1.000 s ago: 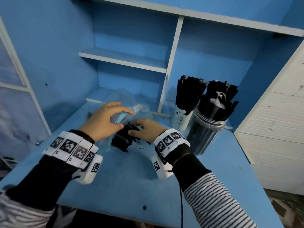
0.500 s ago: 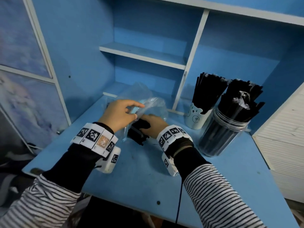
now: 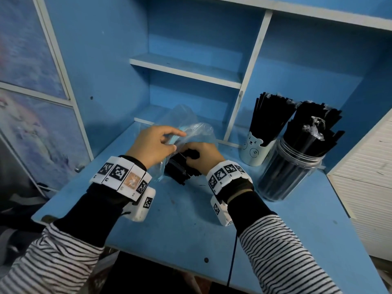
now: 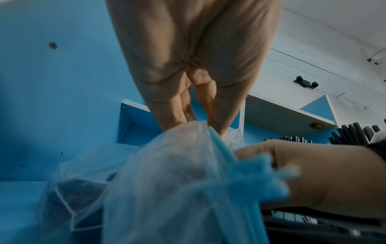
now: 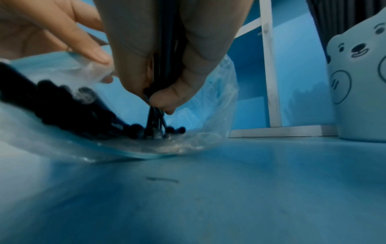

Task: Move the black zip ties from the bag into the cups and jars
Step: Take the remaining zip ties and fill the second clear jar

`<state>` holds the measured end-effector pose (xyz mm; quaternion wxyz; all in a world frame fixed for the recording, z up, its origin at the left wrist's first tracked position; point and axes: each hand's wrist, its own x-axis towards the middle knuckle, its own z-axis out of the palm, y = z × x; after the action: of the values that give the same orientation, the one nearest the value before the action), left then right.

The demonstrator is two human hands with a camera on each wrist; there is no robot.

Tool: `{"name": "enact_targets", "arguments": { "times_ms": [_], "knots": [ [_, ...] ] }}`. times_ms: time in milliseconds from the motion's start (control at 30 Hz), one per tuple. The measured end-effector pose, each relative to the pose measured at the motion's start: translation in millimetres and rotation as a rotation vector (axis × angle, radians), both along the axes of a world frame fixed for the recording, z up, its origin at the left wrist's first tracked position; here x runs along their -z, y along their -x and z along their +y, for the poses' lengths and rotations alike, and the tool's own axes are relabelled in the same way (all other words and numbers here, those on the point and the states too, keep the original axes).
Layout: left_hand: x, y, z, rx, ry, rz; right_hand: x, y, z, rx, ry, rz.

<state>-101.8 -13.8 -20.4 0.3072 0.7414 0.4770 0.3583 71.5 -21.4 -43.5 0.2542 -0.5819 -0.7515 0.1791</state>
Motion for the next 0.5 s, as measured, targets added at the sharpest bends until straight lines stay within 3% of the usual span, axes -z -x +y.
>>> {"name": "enact_targets", "arguments": {
  "times_ms": [333,500],
  "knots": [
    [2.6,1.7,-4.5,-0.020,-0.066,0.029,-19.6,-31.6,-32.2,0.030,0.019,0.045],
    [-3.9,-16.9,-18.0,-0.056,-0.324,0.090,-43.3,-53.5,-63.3,0.040,0.067,0.056]
  ]
}}
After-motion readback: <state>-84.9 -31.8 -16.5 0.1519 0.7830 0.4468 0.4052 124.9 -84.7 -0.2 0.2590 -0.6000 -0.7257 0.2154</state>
